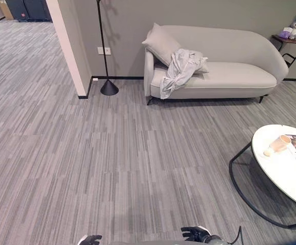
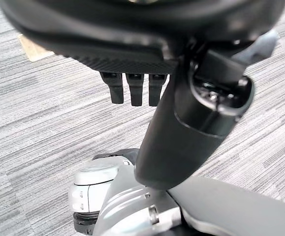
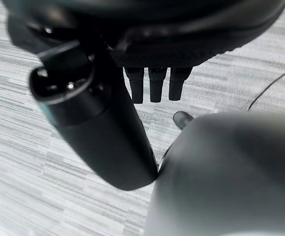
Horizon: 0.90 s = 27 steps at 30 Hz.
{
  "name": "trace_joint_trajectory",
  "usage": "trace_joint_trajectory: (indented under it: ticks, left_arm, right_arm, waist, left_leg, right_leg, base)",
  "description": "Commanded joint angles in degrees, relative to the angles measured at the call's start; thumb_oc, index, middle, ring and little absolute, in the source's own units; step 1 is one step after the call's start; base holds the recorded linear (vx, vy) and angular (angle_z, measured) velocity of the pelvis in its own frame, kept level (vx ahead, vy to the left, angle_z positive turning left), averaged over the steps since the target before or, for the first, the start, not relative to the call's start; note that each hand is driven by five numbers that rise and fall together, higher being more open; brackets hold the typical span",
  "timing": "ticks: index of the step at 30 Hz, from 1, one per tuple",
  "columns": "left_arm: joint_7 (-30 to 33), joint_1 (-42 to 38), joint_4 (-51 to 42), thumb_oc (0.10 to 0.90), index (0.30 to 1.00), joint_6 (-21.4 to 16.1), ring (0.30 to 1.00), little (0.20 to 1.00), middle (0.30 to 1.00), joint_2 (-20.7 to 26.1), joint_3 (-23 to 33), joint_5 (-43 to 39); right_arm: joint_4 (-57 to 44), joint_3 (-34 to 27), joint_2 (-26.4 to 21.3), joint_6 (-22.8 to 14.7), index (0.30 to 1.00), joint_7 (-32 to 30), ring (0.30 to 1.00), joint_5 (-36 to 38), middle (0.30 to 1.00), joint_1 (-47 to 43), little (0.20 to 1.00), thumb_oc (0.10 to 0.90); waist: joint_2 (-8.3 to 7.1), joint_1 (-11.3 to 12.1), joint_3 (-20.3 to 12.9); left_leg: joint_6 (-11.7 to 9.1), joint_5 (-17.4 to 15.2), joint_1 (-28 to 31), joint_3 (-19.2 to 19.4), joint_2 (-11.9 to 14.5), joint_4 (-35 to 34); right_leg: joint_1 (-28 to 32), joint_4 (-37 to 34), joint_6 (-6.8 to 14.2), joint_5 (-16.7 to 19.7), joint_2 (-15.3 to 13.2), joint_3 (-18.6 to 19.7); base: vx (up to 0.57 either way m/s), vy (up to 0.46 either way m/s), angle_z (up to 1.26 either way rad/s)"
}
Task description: Hang the clothes on the sofa on the clothes rack.
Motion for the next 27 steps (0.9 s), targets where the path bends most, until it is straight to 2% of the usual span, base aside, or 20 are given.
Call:
trace_joint_trajectory:
  ticks: [1, 4, 5, 6, 7, 8, 9, 10, 11, 13, 14, 16, 17, 18, 19, 20, 21, 23, 24, 27]
  left_arm:
    - [0.41, -2.71, 3.80, 0.800, 0.900, -1.50, 0.900, 0.900, 0.900, 0.03, 0.44, 1.90]
    - [-0.02, -2.34, 4.06, 0.800, 0.900, -1.27, 0.900, 0.900, 0.900, 0.19, 1.07, 1.32]
    - [-0.02, -2.34, 4.06, 0.800, 0.900, -1.27, 0.900, 0.900, 0.900, 0.19, 1.07, 1.32]
    - [-0.32, -2.36, 4.55, 0.800, 0.900, -1.05, 0.900, 0.900, 0.900, 0.14, 1.31, 1.29]
    - [-0.32, -2.37, 4.56, 0.800, 0.900, -1.06, 0.900, 0.900, 0.900, 0.13, 1.31, 1.30]
    - [-0.72, -2.39, 4.56, 0.800, 0.900, -0.83, 0.900, 0.900, 0.900, -0.55, 1.66, 1.56]
    - [-0.72, -2.40, 4.57, 0.800, 0.900, -0.83, 0.900, 0.900, 0.900, -0.56, 1.66, 1.56]
    - [-0.98, -2.02, 4.14, 0.800, 0.900, -1.05, 0.900, 0.900, 0.900, -1.62, 1.53, 1.21]
    - [-0.97, -2.06, 4.15, 0.800, 0.900, -1.06, 0.900, 0.900, 0.900, -1.66, 1.52, 1.21]
    - [-1.37, -2.50, 3.55, 0.800, 0.900, -0.76, 0.900, 0.900, 0.900, -1.68, -0.41, 3.20]
    - [-1.37, -2.50, 3.54, 0.800, 0.900, -0.76, 0.900, 0.900, 0.900, -1.68, -0.41, 3.20]
    - [-1.66, -4.24, 2.62, 0.800, 0.900, -0.84, 0.900, 0.900, 0.900, -1.00, -3.30, 5.83]
    - [-1.77, -4.93, 2.29, 0.800, 0.900, -0.94, 0.900, 0.900, 0.900, -0.92, -4.29, 6.73]
    - [-1.78, -4.94, 2.29, 0.800, 0.900, -0.93, 0.900, 0.900, 0.900, -0.93, -4.30, 6.73]
    - [-2.11, -5.75, 2.05, 0.800, 0.900, -1.13, 0.900, 0.900, 0.900, -0.96, -5.24, 7.49]
    - [-2.11, -5.75, 2.06, 0.800, 0.900, -1.13, 0.900, 0.900, 0.900, -0.97, -5.24, 7.49]
    - [-2.33, -6.80, 1.75, 0.800, 0.900, -1.43, 0.900, 0.900, 0.900, -0.92, -5.93, 8.40]
    - [-2.37, -7.22, 1.85, 0.800, 0.900, -1.45, 0.900, 0.900, 0.900, -0.91, -6.47, 8.98]
    - [-2.56, -7.90, 1.56, 0.800, 0.900, -1.92, 0.900, 0.900, 0.900, -0.69, -7.73, 10.82]
    - [-2.51, -8.10, 1.94, 0.800, 0.900, -2.21, 0.900, 0.900, 0.900, -0.46, -7.88, 11.36]
  right_arm:
    - [-0.46, 1.10, 1.23, 0.15, 0.900, 1.04, 0.900, -0.59, 0.900, -0.14, 0.900, 0.800]
    - [0.45, -3.03, 1.37, 0.31, 0.900, 0.72, 0.900, 3.26, 0.900, 1.80, 0.900, 0.800]
    - [0.45, -3.03, 1.37, 0.31, 0.900, 0.72, 0.900, 3.26, 0.900, 1.80, 0.900, 0.800]
    - [-0.36, -4.62, 1.29, 0.16, 0.900, 0.51, 0.900, 4.86, 0.900, 2.73, 0.900, 0.800]
    - [-0.39, -4.63, 1.27, 0.18, 0.900, 0.51, 0.900, 4.87, 0.900, 2.73, 0.900, 0.800]
    - [0.73, -7.11, -0.39, -0.58, 0.900, 1.48, 0.900, 5.81, 0.900, 6.27, 0.900, 0.800]
    - [0.72, -7.12, -0.41, -0.57, 0.900, 1.48, 0.900, 5.80, 0.900, 6.27, 0.900, 0.800]
    - [4.76, -9.96, -2.29, -0.71, 0.900, -0.39, 0.900, 5.64, 0.900, 6.36, 0.900, 0.800]
    - [4.81, -10.00, -2.31, -0.74, 0.900, -0.39, 0.900, 5.63, 0.900, 6.32, 0.900, 0.800]
    - [7.12, -12.76, -3.32, -1.02, 0.900, -0.74, 0.900, 5.67, 0.900, 8.24, 0.900, 0.800]
    - [7.12, -12.77, -3.32, -1.02, 0.900, -0.74, 0.900, 5.67, 0.900, 8.24, 0.900, 0.800]
    - [8.93, -13.86, -3.92, -0.83, 0.900, -0.56, 0.900, 6.43, 0.900, 8.49, 0.900, 0.800]
    - [9.28, -13.75, -4.08, -0.87, 0.900, -0.57, 0.900, 6.84, 0.900, 8.43, 0.900, 0.800]
    - [9.30, -13.76, -4.09, -0.88, 0.900, -0.57, 0.900, 6.85, 0.900, 8.42, 0.900, 0.800]
    - [9.93, -14.04, -4.41, -0.86, 0.900, -0.40, 0.900, 7.90, 0.900, 8.62, 0.900, 0.800]
    - [9.93, -14.04, -4.42, -0.86, 0.900, -0.39, 0.900, 7.90, 0.900, 8.62, 0.900, 0.800]
    - [10.15, -14.55, -4.50, -0.85, 0.900, -0.03, 0.900, 9.08, 0.900, 8.72, 0.900, 0.800]
    - [10.11, -14.49, -4.54, -0.73, 0.900, 0.17, 0.900, 9.08, 0.900, 8.81, 0.900, 0.800]
    - [10.04, -14.38, -4.43, -0.55, 0.900, 0.38, 0.900, 8.60, 0.900, 8.57, 0.900, 0.800]
    - [9.79, -14.03, -4.15, -0.52, 0.900, 0.52, 0.900, 7.69, 0.900, 8.68, 0.900, 0.800]
  waist:
    - [-0.99, -1.57, -0.02]
    - [-0.24, -3.43, 0.56]
    - [-0.24, -3.41, 0.55]
    - [0.24, -4.65, 1.87]
    - [0.21, -4.52, 1.88]
    - [0.66, -5.96, 4.30]
    - [0.72, -5.86, 4.15]
    - [1.51, -6.86, 5.64]
    - [1.48, -6.73, 5.70]
    - [1.48, -7.91, 6.07]
    - [1.48, -7.91, 6.07]
    - [0.44, -9.04, 6.14]
    - [0.18, -9.54, 6.30]
    - [0.32, -9.50, 6.33]
    - [-0.18, -10.53, 6.44]
    - [-0.14, -10.51, 6.48]
    - [-0.57, -11.63, 6.77]
    - [-0.40, -11.96, 6.97]
    - [-0.51, -12.53, 7.10]
    - [-0.26, -12.92, 6.89]
  left_leg:
    - [0.07, -0.22, -4.27, -3.35, -1.15, -1.15]
    - [1.44, -0.81, -2.94, -2.63, -1.92, -1.15]
    - [1.44, -0.81, -2.95, -2.61, -1.92, -1.15]
    - [2.29, -1.22, -1.64, -1.72, -1.92, -1.15]
    - [2.30, -1.24, -1.64, -1.59, -1.96, -1.14]
    - [3.27, -1.81, 0.34, 0.55, -2.33, -1.11]
    - [3.26, -1.74, 0.15, 0.64, -2.28, -1.12]
    - [3.68, -2.31, 1.68, 2.70, -1.84, -1.15]
    - [3.69, -2.34, 1.72, 2.81, -1.92, -1.15]
    - [3.63, -3.65, 3.24, 4.96, -1.49, -1.15]
    - [3.63, -3.65, 3.24, 4.96, -1.49, -1.15]
    - [2.80, -4.92, 3.77, 5.38, -1.38, -1.15]
    - [2.48, -5.59, 4.17, 5.09, -1.44, -1.15]
    - [2.43, -5.69, 4.27, 5.12, -1.26, -1.15]
    - [1.81, -7.06, 5.27, 4.74, -1.27, -1.15]
    - [1.80, -7.08, 5.33, 4.76, -1.22, -1.15]
    - [1.00, -8.56, 6.76, 4.09, -0.78, -1.15]
    - [0.65, -9.33, 7.67, 3.90, -0.14, -1.15]
    - [-0.14, -10.76, 9.72, 3.66, 1.13, -1.15]
    - [-1.12, -12.39, 11.95, 2.99, 2.77, -1.15]
  right_leg:
    - [0.44, 2.69, 4.88, -1.14, -6.50, 0.48]
    - [-3.21, 11.60, 4.73, -3.11, -7.10, 2.32]
    - [-3.23, 11.63, 4.73, -3.12, -7.11, 2.33]
    - [-6.39, 18.41, 4.90, -2.70, -6.92, 3.98]
    - [-6.56, 18.67, 4.91, -2.81, -6.96, 4.14]
    - [-10.22, 26.10, 5.74, 1.02, -7.54, 5.75]
    - [-10.37, 25.92, 5.74, 1.23, -7.45, 5.82]
    - [-13.14, 31.34, 5.89, 3.62, -8.15, 4.31]
    - [-13.27, 31.60, 5.92, 3.50, -8.20, 4.48]
    - [-16.08, 34.35, 5.98, 4.06, -10.06, -0.22]
    - [-16.08, 34.35, 5.98, 4.05, -10.06, -0.22]
    - [-17.30, 26.86, 5.46, 2.19, -7.73, -2.04]
    - [-17.82, 22.99, 5.43, 2.48, -6.76, -1.95]
    - [-17.61, 22.74, 5.39, 2.55, -6.55, -2.03]
    - [-19.03, 14.69, 5.76, 4.88, -5.01, -0.88]
    - [-18.94, 14.61, 5.76, 4.92, -4.96, -0.89]
    - [-21.56, 8.17, 7.07, 8.58, -4.93, -0.25]
    - [-21.68, 4.98, 7.59, 9.97, -4.81, -0.83]
    - [-23.04, 1.16, 8.83, 11.78, -5.73, -2.20]
    - [-24.09, 0.22, 9.60, 12.51, -6.60, -2.38]
  base:
    - [0.03, 0.181, -0.04]
    - [0.02, 0.146, -0.11]
    - [0.00, 0.180, -0.19]
    - [0.00, 0.094, -0.15]
    - [-0.03, 0.188, -0.26]
    - [-0.03, 0.097, -0.30]
    - [-0.04, 0.179, -0.66]
    - [-0.02, 0.085, -0.73]
    - [0.00, 0.132, -0.84]
    - [0.09, 0.096, -0.82]
    - [0.17, 0.019, -0.75]
    - [0.16, -0.070, -0.42]
    - [0.10, -0.060, -0.30]
    - [0.21, -0.093, -0.20]
    - [0.16, -0.060, -0.10]
    - [0.35, -0.108, -0.08]
    - [0.21, -0.049, -0.07]
    - [0.34, -0.070, 0.06]
    - [0.49, -0.098, 0.15]
    - [0.39, -0.077, 0.30]
